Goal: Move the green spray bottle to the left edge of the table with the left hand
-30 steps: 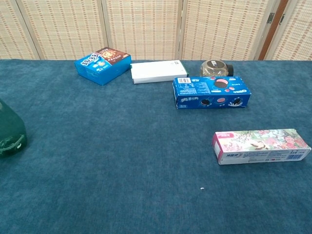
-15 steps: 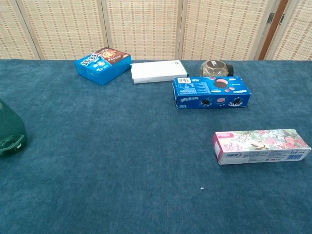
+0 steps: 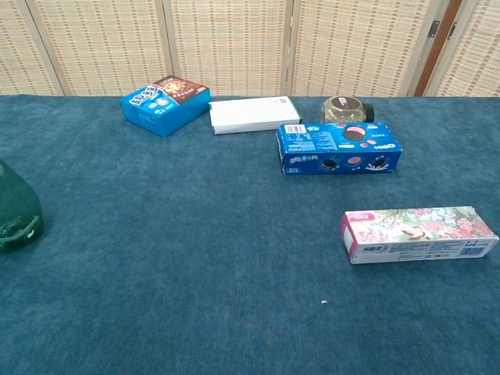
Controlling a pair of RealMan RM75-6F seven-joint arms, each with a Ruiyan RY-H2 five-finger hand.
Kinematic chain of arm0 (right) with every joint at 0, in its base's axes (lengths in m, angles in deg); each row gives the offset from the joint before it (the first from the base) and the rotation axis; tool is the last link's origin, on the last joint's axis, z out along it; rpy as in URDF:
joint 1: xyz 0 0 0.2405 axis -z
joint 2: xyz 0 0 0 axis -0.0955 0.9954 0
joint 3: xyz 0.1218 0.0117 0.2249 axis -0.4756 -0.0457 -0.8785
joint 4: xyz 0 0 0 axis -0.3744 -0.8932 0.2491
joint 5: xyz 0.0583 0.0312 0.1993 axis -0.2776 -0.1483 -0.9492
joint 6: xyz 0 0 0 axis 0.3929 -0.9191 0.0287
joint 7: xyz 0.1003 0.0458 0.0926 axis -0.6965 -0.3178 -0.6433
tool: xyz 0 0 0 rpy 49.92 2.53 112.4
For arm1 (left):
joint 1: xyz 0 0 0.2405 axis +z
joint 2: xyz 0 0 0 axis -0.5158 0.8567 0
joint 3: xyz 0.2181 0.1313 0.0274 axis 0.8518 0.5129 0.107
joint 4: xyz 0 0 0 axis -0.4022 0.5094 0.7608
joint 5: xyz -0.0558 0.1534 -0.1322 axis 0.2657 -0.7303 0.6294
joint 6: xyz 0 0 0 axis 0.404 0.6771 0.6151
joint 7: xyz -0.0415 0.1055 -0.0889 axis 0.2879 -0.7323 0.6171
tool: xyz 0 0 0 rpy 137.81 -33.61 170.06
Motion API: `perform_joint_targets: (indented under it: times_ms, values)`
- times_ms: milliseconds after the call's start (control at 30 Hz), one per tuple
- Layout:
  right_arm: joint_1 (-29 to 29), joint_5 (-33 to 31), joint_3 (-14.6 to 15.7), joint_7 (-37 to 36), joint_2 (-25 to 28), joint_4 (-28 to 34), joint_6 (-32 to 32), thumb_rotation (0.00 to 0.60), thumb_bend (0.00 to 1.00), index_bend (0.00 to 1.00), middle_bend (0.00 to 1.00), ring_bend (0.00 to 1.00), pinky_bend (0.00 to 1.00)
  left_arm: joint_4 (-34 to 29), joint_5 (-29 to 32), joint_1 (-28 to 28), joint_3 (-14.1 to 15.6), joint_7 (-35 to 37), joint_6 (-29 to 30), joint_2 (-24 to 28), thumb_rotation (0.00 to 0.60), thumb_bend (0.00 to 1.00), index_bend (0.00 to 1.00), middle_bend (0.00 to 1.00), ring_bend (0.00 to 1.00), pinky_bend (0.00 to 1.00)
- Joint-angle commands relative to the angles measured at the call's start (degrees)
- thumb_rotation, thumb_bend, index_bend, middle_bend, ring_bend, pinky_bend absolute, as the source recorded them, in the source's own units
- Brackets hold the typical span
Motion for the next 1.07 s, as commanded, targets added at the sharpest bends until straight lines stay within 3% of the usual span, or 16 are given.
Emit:
perform_joint_targets:
  times_ms: [33,400,833,900,967,1067]
  values:
    - [-0.44,1.04,0.3,-0.74,1.97,2.78,0.38,0.6,0.24,0.4,0.37,0.32,0.52,-0.18,-0.85,-0.56,0.68,0.57,-1.46,2.38,0.6,0.0,0.15,0.17,0.16,0.11]
    - [-1.1,2.15,0.14,2.13,6.25,9.32,0.17,0.6,0.24,0.4,0.37,0.32,0.52,5.9,-6.28,-2.75,3.27,-11.6,-0.8,4.8,0.6,0.0,0.16,0.17,0.16,0.11]
    - [-1.42,1.77,-0.2,3.74,7.85,11.68,0.13,0.6,0.24,0.4,0.37,0.32,0.52,9.78,-8.22,-4.57,5.24,-22.71,-1.26,5.75,0.6,0.01,0.17,0.17,0.16,0.15]
    - [-1.43,1.61,-0.28,3.67,7.96,11.84,0.09,0.6,0.24,0.4,0.37,0.32,0.52,9.57,-7.74,-4.73,5.1,-24.19,-1.34,5.86,0.6,0.13,0.17,0.17,0.17,0.16]
    - [-1.45,1.35,-0.36,3.58,8.02,11.98,0.15,0.6,0.24,0.4,0.37,0.32,0.52,9.4,-7.13,-4.87,4.86,-26.63,-1.43,5.85,0.6,0.39,0.18,0.18,0.17,0.17]
    - [-1.45,1.19,-0.4,3.37,8.34,12.29,0.16,0.6,0.24,0.4,0.37,0.32,0.52,8.73,-6.43,-5.21,4.54,-31.28,-1.49,5.85,0.6,0.65,0.19,0.19,0.19,0.21]
